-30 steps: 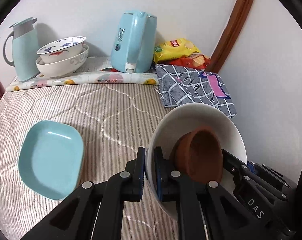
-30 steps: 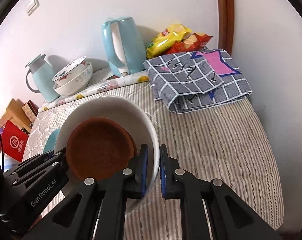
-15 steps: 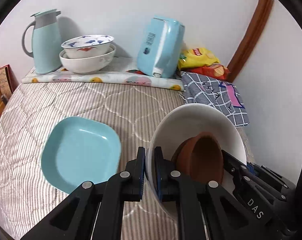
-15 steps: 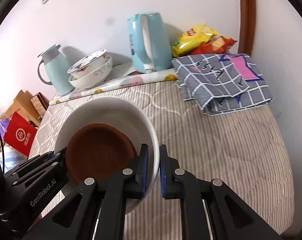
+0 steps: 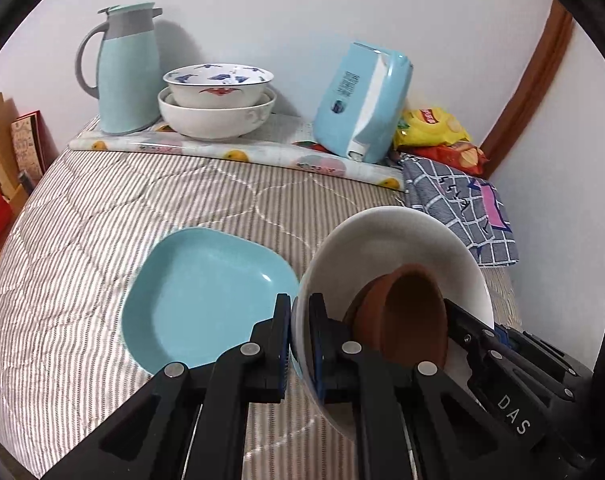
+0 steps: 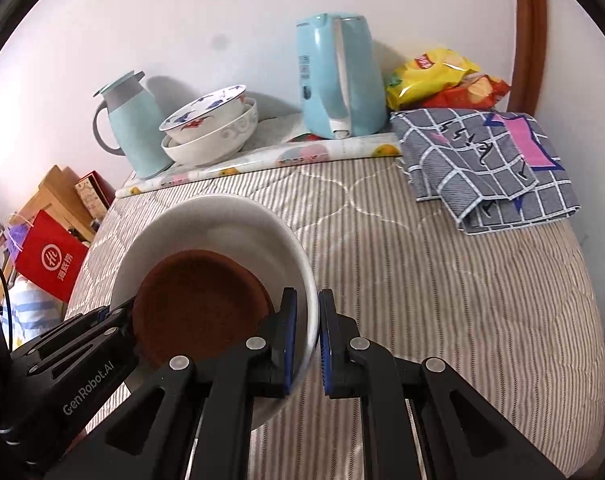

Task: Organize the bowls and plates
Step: 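Carry the white bowl with both tools onto the stacked plates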

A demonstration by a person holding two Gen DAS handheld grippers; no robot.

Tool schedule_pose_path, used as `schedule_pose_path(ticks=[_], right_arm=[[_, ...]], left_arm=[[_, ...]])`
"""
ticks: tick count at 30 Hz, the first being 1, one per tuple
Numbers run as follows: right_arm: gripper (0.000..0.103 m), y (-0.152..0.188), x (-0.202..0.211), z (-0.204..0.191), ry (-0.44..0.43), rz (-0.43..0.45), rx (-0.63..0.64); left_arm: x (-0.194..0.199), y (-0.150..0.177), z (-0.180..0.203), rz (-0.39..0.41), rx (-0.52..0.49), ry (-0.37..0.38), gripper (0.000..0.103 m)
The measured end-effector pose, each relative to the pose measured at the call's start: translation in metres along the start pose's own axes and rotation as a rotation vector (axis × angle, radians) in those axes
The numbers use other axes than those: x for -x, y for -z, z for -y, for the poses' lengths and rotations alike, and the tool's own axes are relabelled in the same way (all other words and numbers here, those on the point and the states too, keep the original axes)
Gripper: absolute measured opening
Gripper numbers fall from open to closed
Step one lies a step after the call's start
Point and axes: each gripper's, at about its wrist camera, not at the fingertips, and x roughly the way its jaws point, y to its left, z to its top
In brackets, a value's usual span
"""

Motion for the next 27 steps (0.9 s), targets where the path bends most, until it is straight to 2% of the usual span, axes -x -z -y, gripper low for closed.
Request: schedule_pose_path(ticks=[16,27], right_arm=[[0.010,-0.007,-0.017,-0.036,-0.026,-0.009,0.021],[0.010,-0.008,-0.038,-0.055,-0.030,-0.041,0.034]], left_arm=[[0.001,-0.008,-0.037,0.002,0.025,-0.023,0.010],[-0.013,-0.009,-0.062,-0.021,0.059,-0.025,0.010]])
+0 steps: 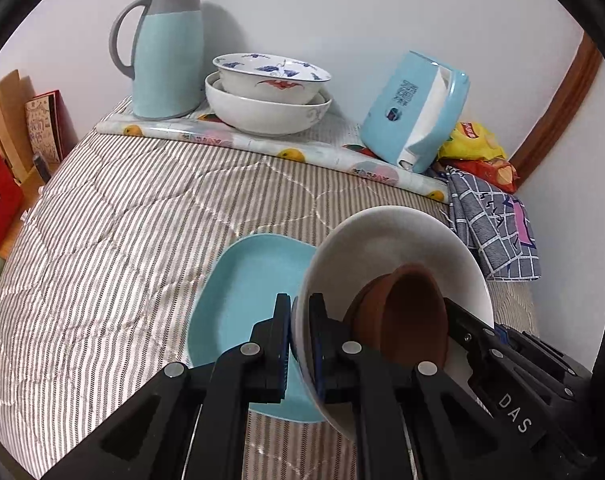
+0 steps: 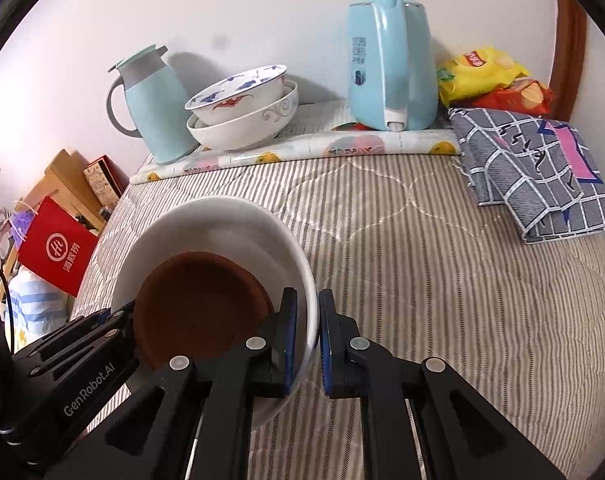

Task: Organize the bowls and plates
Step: 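Carry the white bowl with both tools onto the stacked plates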

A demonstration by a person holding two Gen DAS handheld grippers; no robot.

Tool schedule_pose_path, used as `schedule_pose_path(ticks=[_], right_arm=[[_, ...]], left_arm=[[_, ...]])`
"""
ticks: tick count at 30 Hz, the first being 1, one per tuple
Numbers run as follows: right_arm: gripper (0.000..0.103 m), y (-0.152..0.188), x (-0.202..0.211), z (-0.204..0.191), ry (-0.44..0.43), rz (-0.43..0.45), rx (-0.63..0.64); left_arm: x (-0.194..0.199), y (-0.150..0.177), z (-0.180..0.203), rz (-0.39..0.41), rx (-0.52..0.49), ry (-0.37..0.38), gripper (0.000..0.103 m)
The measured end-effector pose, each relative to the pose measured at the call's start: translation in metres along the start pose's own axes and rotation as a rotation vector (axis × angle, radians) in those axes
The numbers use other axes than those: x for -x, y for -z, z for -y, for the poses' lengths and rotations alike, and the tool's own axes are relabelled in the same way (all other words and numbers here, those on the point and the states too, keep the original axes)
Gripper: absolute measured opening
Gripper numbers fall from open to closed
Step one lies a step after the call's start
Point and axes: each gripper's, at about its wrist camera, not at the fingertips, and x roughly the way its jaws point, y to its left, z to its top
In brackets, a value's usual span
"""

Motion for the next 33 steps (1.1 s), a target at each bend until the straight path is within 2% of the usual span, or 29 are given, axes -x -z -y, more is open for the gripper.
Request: schedule_pose_path(ticks=[18,27,33], right_arm=[[0.010,-0.003,-0.049,-0.025,0.005,-0.078,0.025],[0.010,-0.002,-0.072,-0.025,-0.001,-0.125,0.020],[0.011,-0.004,-0.076,-0.026,0.000,-0.126,0.029]], left_arm=[[-0.035,-0.005,-0.038,-0.056,0.047,-0.012,0.010],[-0.053,-0.003,-0.048,-0.080,0.057,-0.021,0.010],[-0.054,-0.004,-0.047,-0.077,0.047,-0.020,0.010]])
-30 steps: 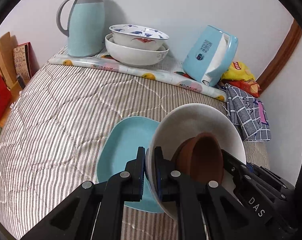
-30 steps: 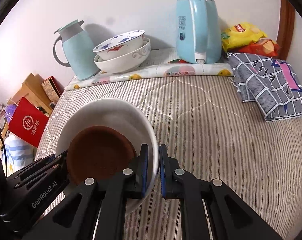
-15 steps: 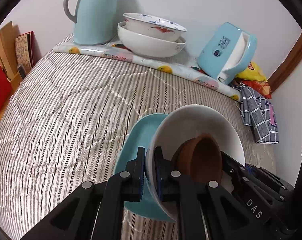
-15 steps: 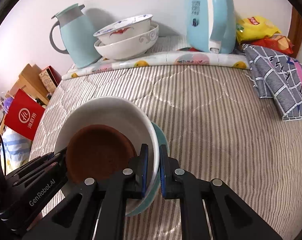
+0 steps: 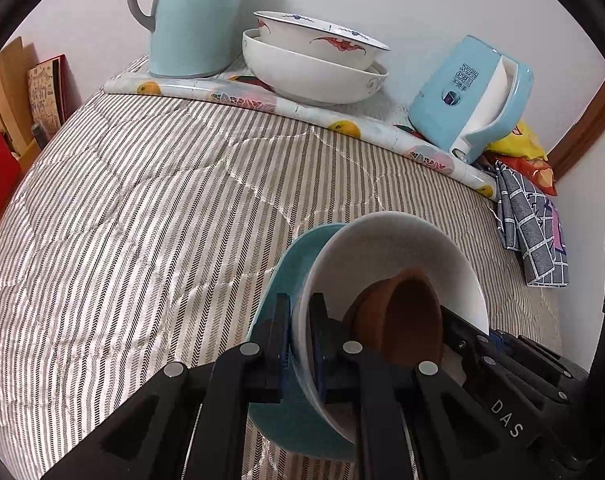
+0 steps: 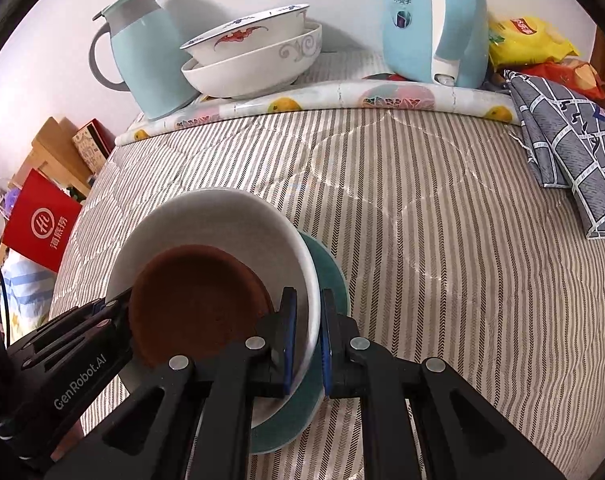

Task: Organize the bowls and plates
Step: 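Carry the white bowl with both tools onto the stacked plates, then open both tools and release the white bowl on the plates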

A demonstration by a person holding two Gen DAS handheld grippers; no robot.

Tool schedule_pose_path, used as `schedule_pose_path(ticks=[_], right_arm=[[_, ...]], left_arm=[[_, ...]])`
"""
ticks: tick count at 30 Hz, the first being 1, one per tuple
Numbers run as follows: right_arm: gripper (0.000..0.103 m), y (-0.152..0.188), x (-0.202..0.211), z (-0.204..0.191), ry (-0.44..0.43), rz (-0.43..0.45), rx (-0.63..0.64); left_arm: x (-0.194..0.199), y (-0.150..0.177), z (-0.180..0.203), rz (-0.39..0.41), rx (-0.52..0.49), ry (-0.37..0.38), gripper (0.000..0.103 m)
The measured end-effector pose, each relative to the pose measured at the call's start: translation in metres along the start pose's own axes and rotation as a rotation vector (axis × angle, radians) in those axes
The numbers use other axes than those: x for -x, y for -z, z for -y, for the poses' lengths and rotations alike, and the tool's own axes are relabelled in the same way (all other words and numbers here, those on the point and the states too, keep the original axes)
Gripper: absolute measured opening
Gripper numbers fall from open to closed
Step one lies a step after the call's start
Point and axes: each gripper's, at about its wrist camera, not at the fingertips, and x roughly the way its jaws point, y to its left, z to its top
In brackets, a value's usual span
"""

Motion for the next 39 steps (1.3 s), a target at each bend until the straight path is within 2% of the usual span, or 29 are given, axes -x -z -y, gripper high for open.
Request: schedule_pose_path(ticks=[7,14,21,25,28,31,34,37,39], right_arm=[[0.011,-0.001,0.000,0.000,-0.004,-0.013,0.007],[0.015,0.003,0.010,0.002,0.006,-0.001,0.020],[0.019,0.009,0.017,0.000,-0.001,0.000,0.023],[0.027,0.015,0.024,0.000,0.010,0.009,0.027],[0.028,0.020,0.035,0.003,-0.005,0.023,0.021],[0.032,0.026,0.052,0.007,0.001,0.051,0.019],[0.034,0.034,0.073,0.011,0.044,0.089,0.027],[0.048,0.043,0.094,0.020,0.071,0.132,0.028],[0.051,0.051,0.112,0.030,0.077,0.170,0.008]], left_arm=[[0.000,-0.001,-0.005,-0.026,0.022,0.025,0.013],[0.010,0.002,-0.001,-0.017,-0.005,0.000,0.014],[0.024,0.006,-0.001,0.010,-0.016,-0.024,0.022],[0.032,0.010,-0.001,0.016,-0.014,-0.020,0.024],[0.041,0.014,0.001,0.029,-0.017,-0.011,0.025],[0.055,0.019,0.008,0.058,-0.039,-0.007,0.033],[0.072,0.026,0.019,0.090,-0.061,0.006,0.037],[0.088,0.035,0.033,0.125,-0.088,0.016,0.045],[0.097,0.042,0.041,0.143,-0.103,0.018,0.047]])
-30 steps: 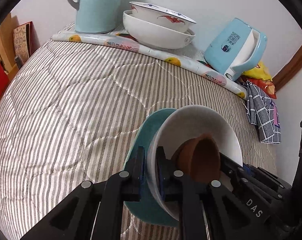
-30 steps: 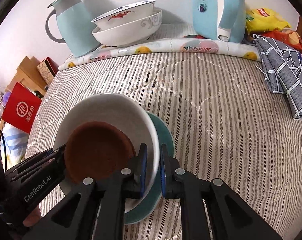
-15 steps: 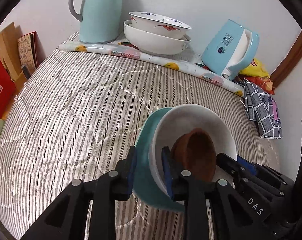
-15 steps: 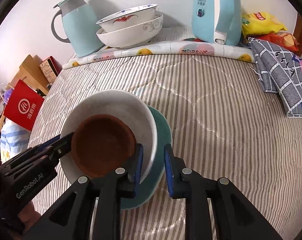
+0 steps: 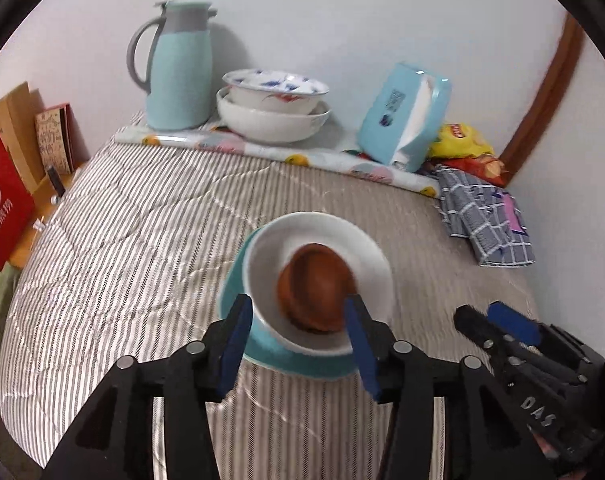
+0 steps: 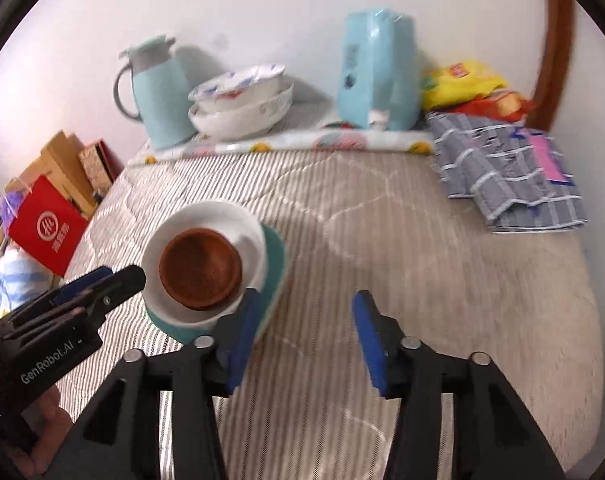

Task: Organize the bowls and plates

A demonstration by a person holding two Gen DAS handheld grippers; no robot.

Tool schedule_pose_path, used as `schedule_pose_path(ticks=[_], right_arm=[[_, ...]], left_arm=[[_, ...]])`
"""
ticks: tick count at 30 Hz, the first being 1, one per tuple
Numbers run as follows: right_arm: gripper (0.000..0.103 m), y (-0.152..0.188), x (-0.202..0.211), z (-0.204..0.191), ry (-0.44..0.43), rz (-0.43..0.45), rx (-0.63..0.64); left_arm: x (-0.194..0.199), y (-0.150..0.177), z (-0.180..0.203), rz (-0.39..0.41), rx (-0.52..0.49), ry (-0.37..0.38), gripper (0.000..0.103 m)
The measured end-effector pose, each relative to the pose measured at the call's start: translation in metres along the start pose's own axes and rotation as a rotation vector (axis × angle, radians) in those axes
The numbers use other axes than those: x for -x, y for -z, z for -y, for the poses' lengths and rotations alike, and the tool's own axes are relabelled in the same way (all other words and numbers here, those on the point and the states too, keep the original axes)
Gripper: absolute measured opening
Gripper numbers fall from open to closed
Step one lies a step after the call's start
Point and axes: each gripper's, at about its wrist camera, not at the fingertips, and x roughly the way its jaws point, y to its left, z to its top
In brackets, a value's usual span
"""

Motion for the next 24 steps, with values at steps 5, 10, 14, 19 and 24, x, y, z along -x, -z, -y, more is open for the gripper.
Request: schedule_pose_path(ticks=[5,10,14,19,24], right_arm=[[0.056,0.014,0.040,0.027,0.039,0.055,-0.049],[0.057,0.031,0.071,0.043,0.084,0.090,-0.055],[0.070,0.048,0.092,0.052,0.102,0.113,-0.065],[0.087,0.069,0.123,0.061,0.105,0.176,-0.089],[0.093,0.087,0.150,0.074,0.109,0.221,-0.120]], left_arm=[[0.027,0.013,0.024,0.046,-0.033,0.016,0.055],[0.055,0.027,0.048,0.103,-0.066,0.003,0.061],[0.075,0.041,0.064,0.136,-0.081,0.017,0.064],[0.098,0.060,0.080,0.173,-0.108,0.017,0.074],[0.115,0.074,0.088,0.191,-0.108,0.026,0.083]])
